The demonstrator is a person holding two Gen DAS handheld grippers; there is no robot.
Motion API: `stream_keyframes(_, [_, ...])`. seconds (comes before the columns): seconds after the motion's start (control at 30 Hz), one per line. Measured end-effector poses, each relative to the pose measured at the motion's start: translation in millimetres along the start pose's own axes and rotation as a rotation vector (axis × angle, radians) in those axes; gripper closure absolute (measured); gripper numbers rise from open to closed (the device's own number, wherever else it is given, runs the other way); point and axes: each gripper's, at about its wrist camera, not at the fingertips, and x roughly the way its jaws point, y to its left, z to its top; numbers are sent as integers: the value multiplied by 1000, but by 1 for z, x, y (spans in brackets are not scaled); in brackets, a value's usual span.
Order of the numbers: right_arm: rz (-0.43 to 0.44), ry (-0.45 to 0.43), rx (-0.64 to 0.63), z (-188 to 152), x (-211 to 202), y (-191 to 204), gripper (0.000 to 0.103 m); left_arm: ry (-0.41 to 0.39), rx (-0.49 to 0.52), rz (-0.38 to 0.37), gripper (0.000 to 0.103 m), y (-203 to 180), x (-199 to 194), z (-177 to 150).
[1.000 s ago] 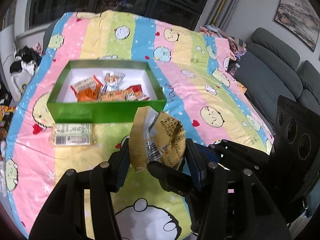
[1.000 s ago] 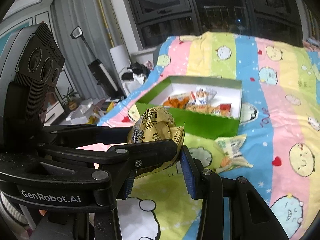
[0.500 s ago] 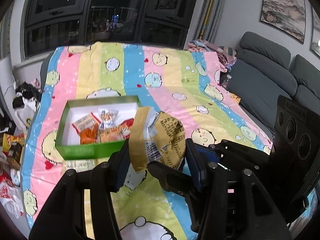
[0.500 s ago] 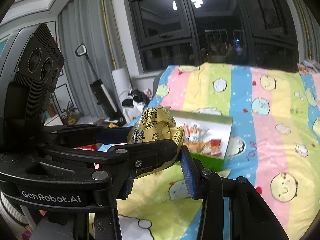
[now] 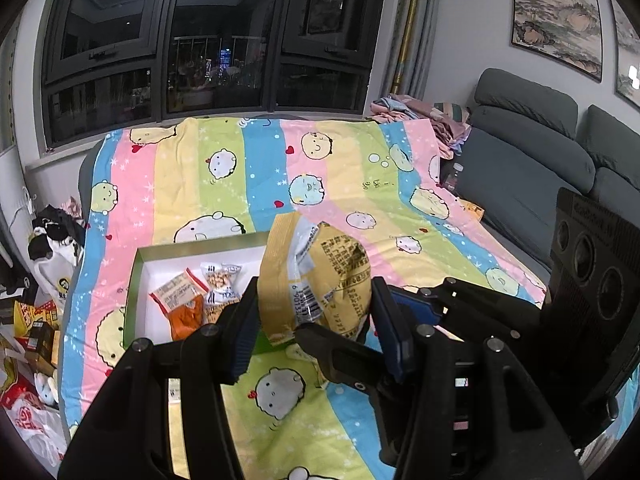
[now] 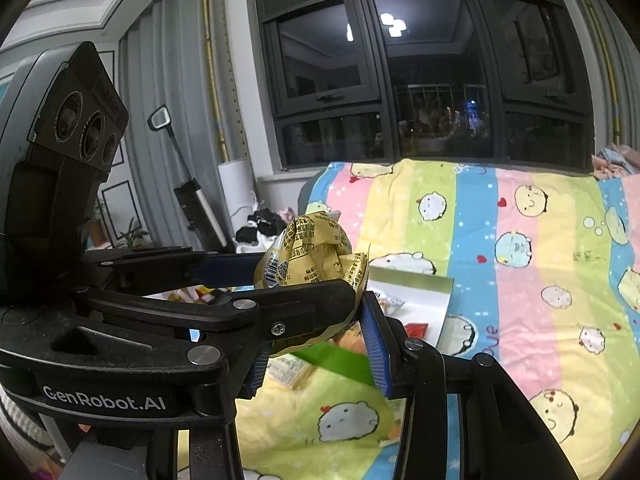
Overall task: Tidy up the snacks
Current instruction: 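Carry the gold foil packet over the green box with the right gripper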
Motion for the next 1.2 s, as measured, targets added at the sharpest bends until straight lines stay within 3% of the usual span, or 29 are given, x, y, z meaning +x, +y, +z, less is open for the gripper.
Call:
stream_keyframes(0.93, [-14,73,22,20,82,-32,59,76,-71,-40,51,61,73,28])
stream_keyframes(1.2, [4,146,18,15,123,-36,59,120,-162,-38,51,94,102,16])
